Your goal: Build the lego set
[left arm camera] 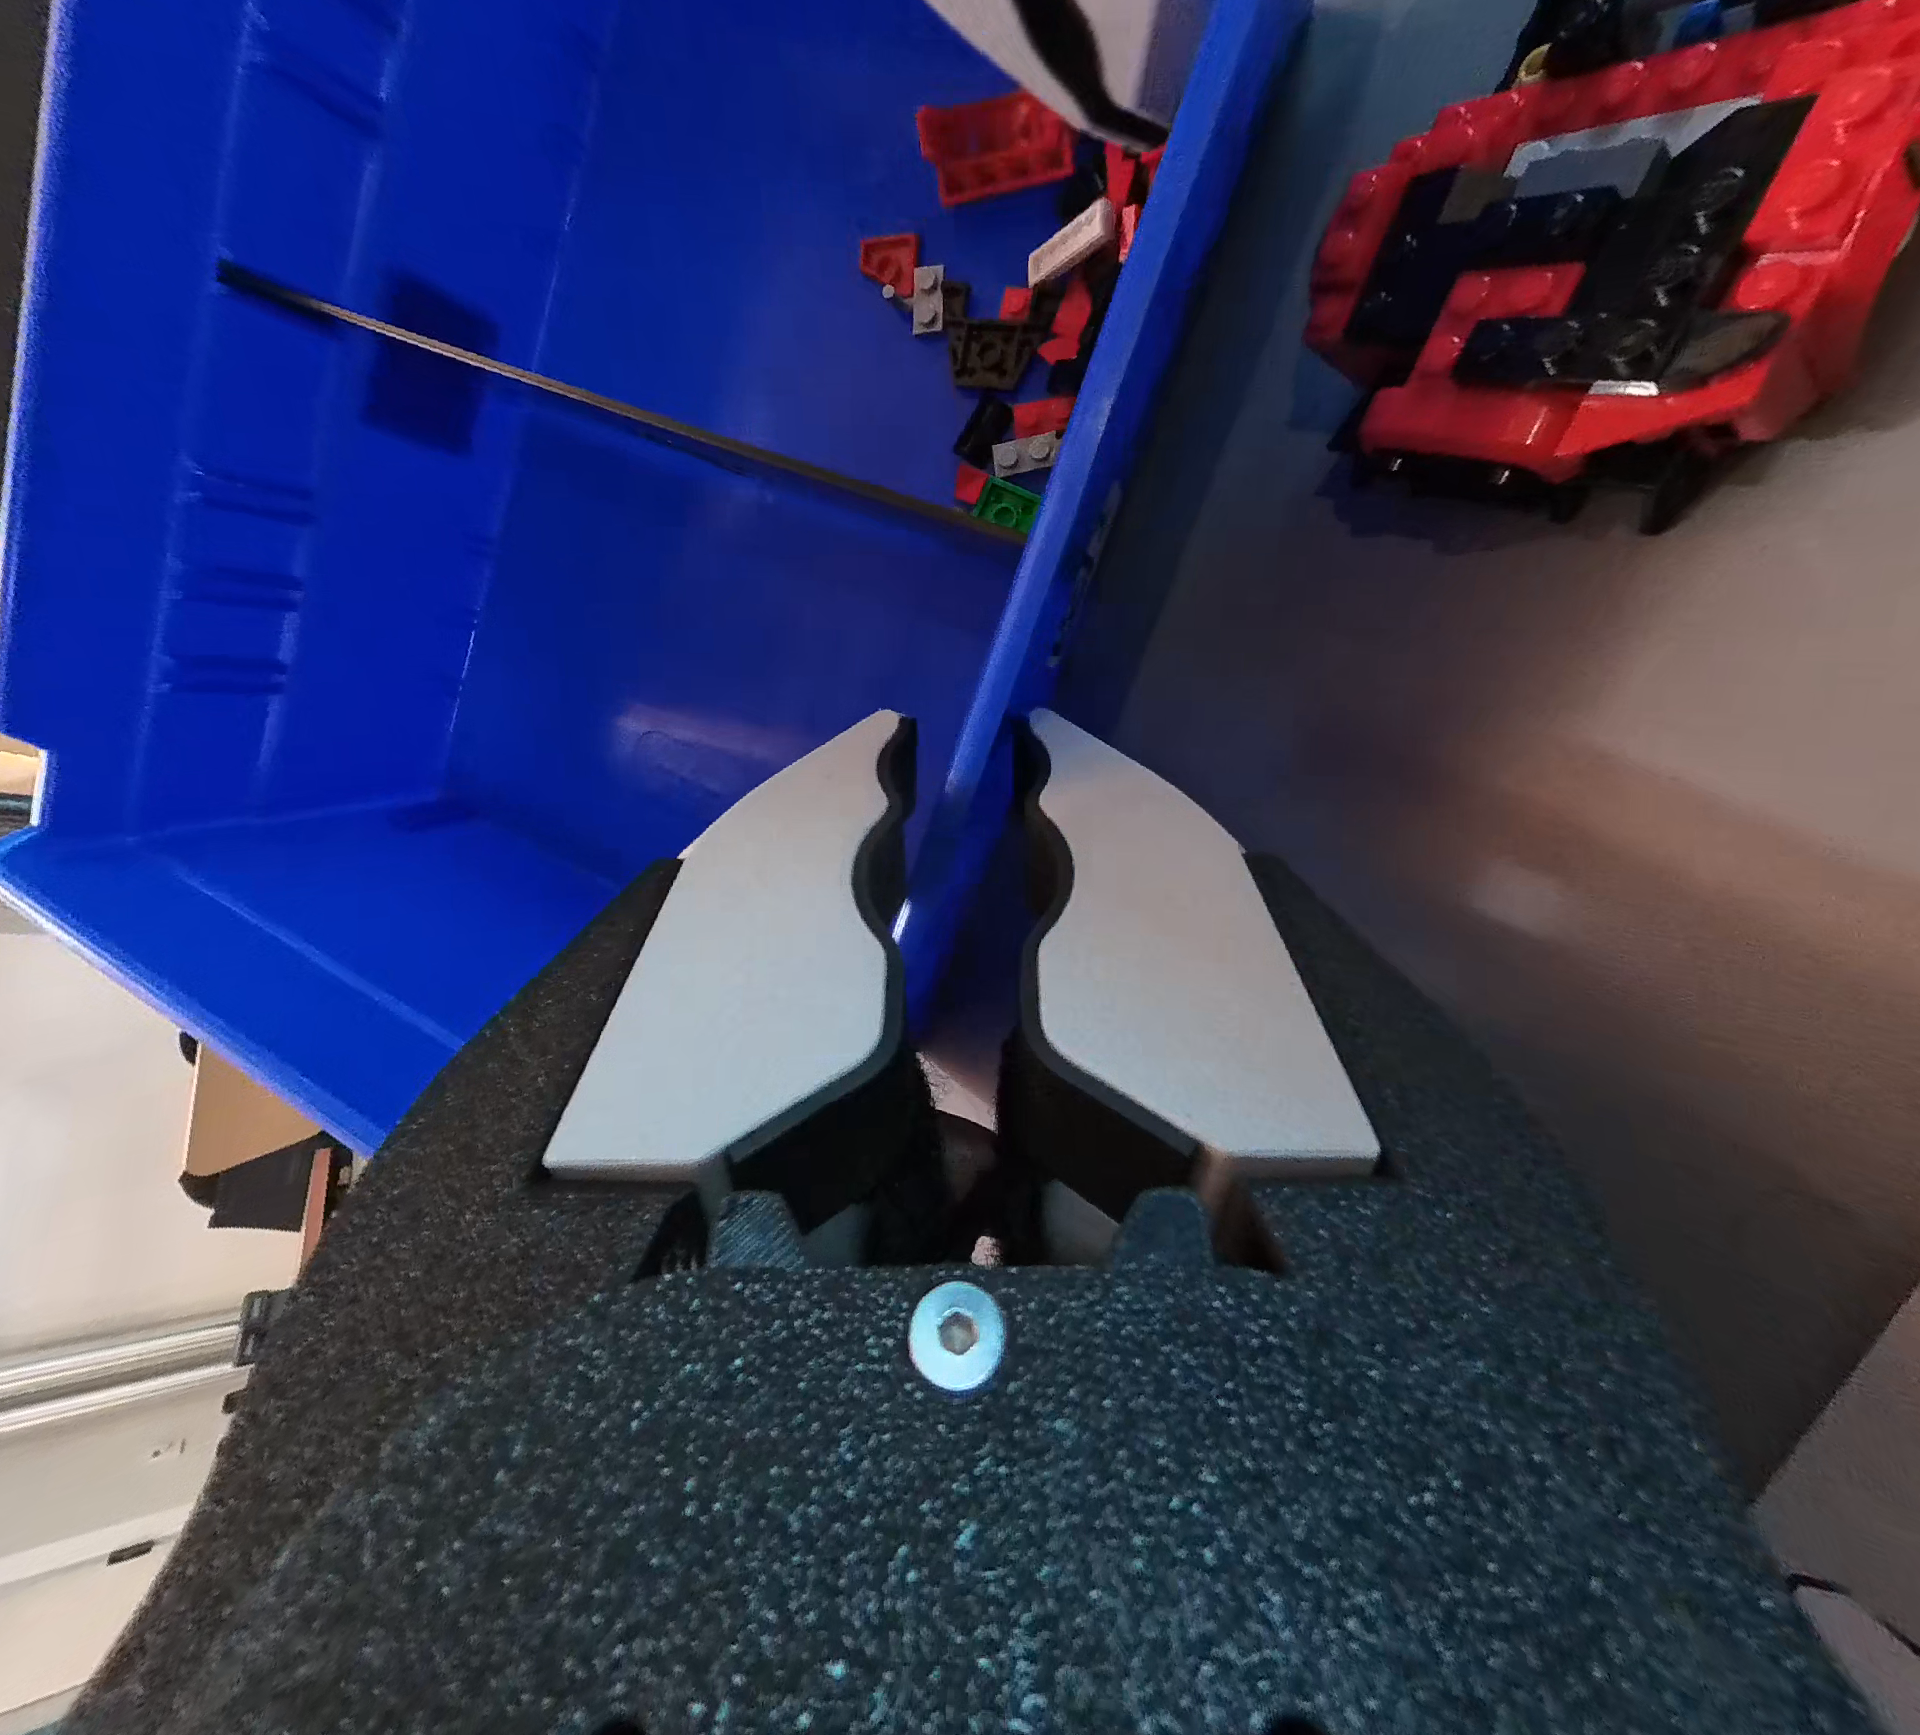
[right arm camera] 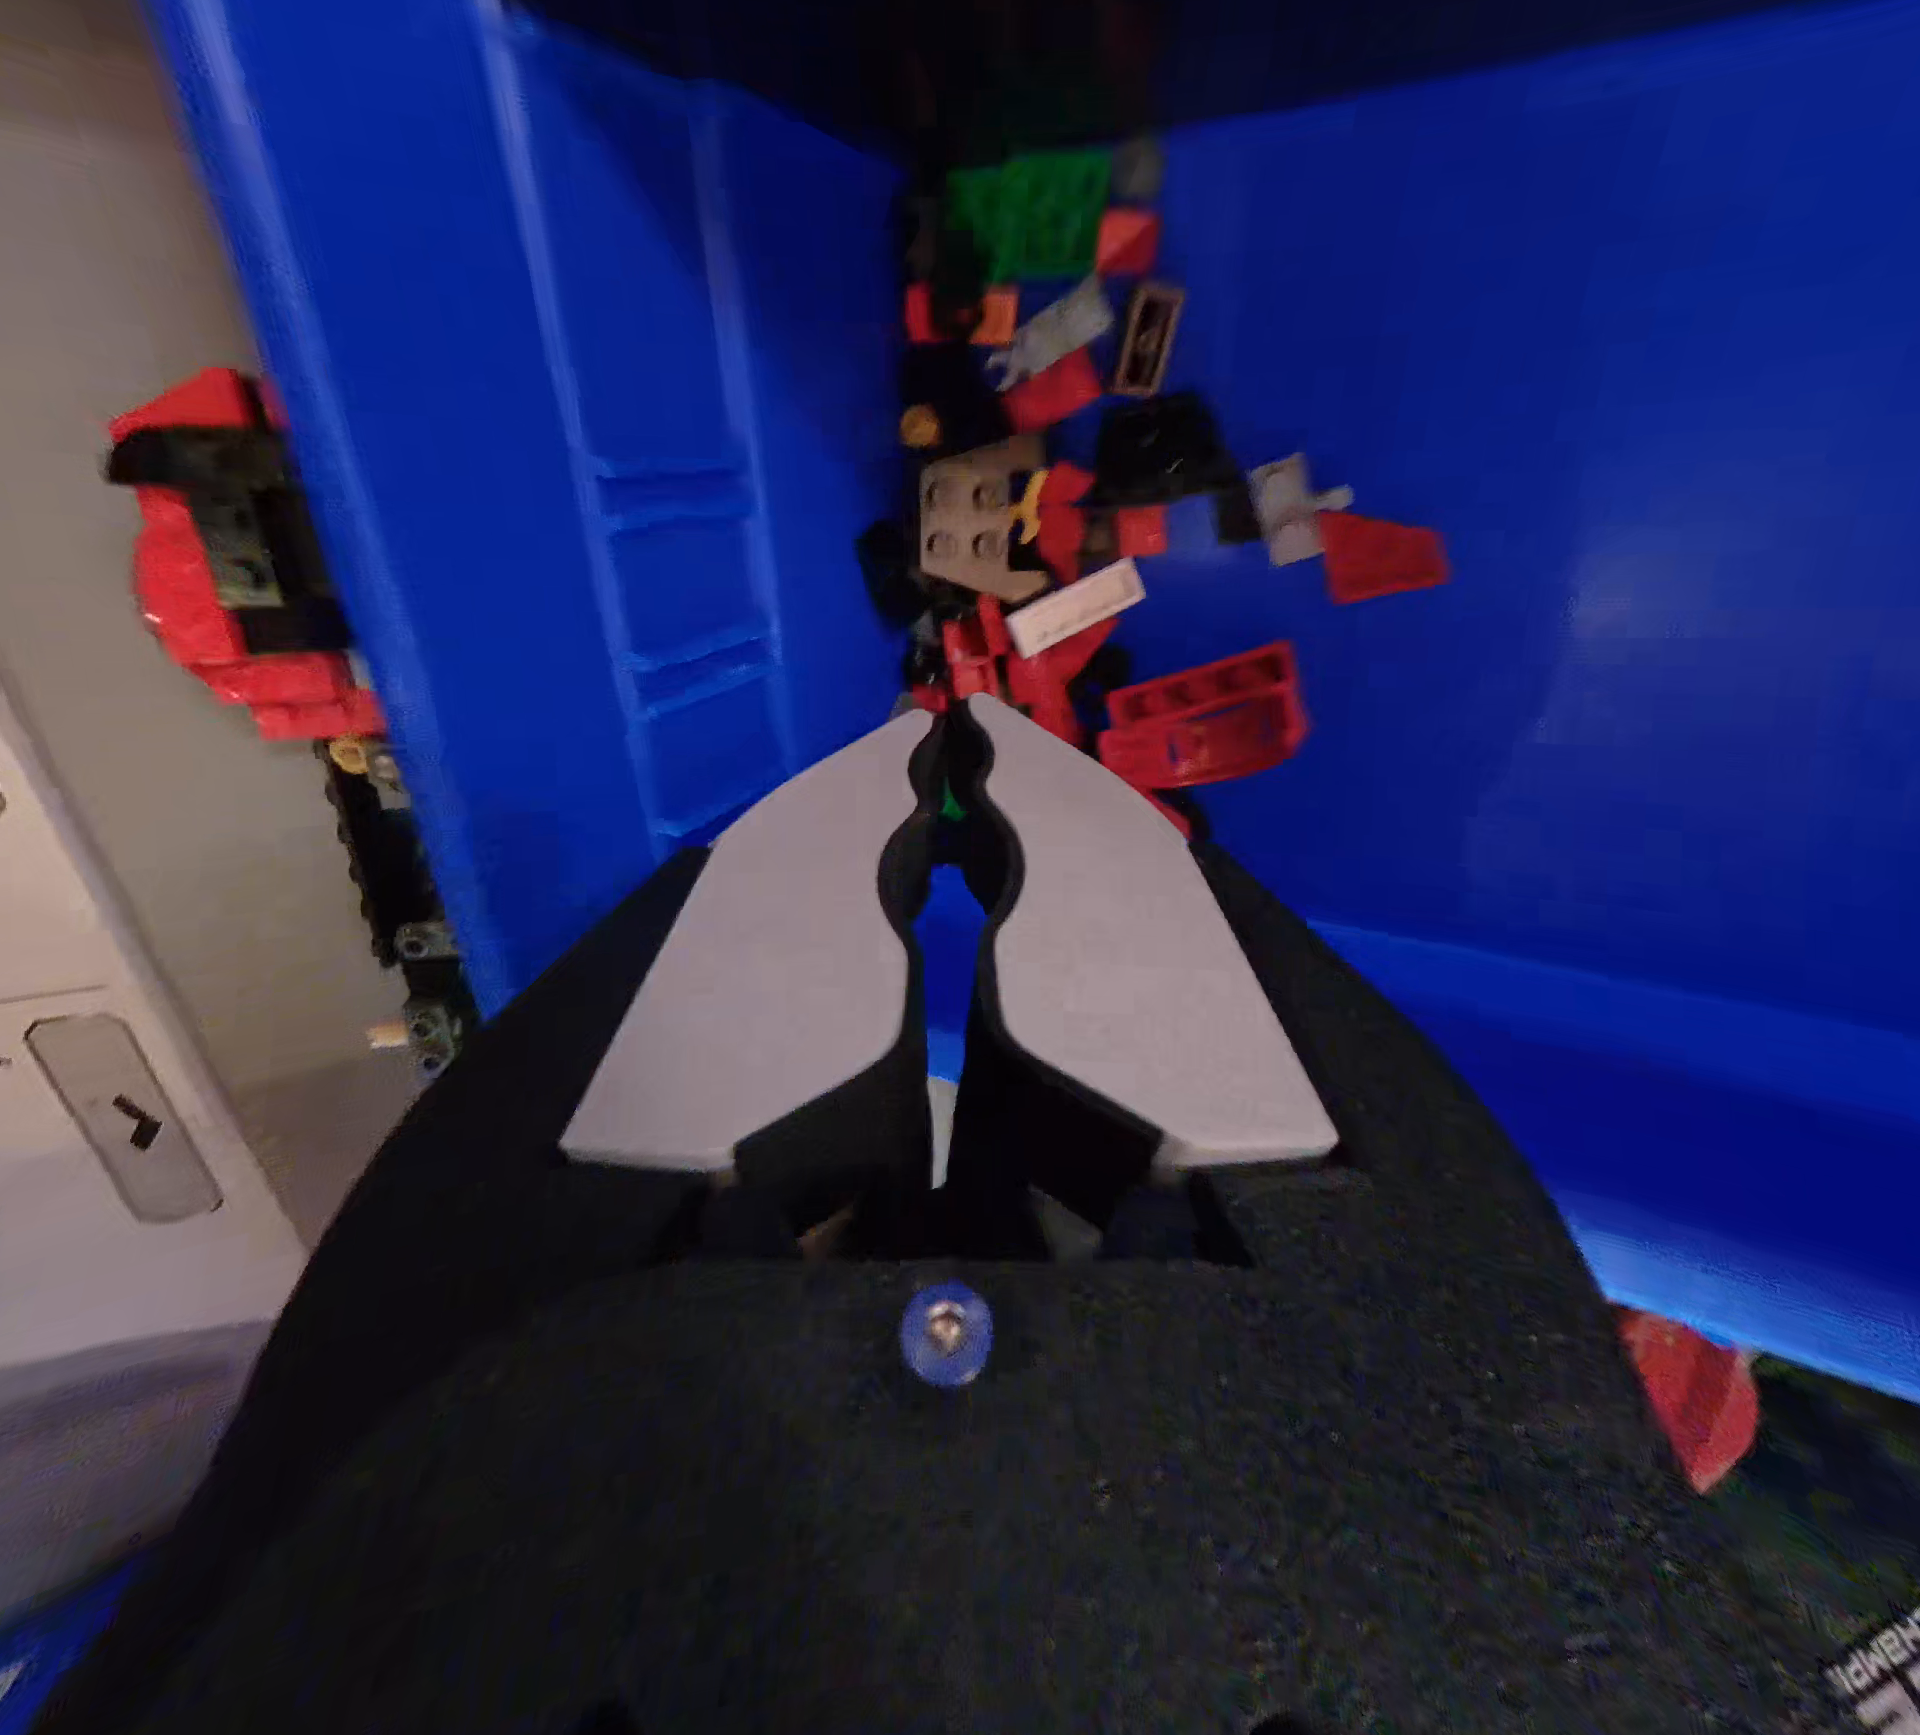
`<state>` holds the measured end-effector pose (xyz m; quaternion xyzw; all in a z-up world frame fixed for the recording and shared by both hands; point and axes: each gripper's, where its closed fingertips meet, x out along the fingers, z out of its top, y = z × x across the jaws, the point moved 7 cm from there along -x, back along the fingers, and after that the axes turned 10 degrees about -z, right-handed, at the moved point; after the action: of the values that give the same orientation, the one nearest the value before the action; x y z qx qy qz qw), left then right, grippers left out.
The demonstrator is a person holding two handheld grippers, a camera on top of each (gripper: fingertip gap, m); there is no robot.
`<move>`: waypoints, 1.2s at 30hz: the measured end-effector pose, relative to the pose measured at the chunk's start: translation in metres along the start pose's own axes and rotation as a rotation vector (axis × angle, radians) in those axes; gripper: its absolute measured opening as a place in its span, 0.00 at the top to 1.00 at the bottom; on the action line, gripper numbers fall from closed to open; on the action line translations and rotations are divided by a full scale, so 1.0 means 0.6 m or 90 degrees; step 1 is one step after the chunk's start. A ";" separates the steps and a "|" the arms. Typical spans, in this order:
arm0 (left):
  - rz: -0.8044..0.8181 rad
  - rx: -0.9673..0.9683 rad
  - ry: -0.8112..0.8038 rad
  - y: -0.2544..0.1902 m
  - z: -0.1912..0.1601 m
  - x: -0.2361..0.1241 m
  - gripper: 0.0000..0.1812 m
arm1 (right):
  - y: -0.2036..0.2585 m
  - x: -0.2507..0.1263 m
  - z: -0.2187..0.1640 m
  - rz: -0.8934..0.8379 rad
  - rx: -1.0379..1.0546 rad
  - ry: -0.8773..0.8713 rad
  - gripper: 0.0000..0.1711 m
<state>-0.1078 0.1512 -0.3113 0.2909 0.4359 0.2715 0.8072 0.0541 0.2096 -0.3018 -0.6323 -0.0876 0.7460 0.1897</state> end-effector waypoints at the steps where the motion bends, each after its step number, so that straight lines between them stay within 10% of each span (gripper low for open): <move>1: 0.000 0.000 0.000 0.000 0.000 0.000 0.91 | 0.002 0.011 -0.005 0.016 -0.003 0.047 1.00; 36: 0.012 0.030 -0.004 0.003 0.000 0.003 0.89 | -0.041 0.025 0.032 -0.210 -0.042 -0.038 0.81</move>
<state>-0.1073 0.1534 -0.3108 0.3148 0.4368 0.2677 0.7990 0.0377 0.2402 -0.3026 -0.5927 -0.2200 0.7201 0.2861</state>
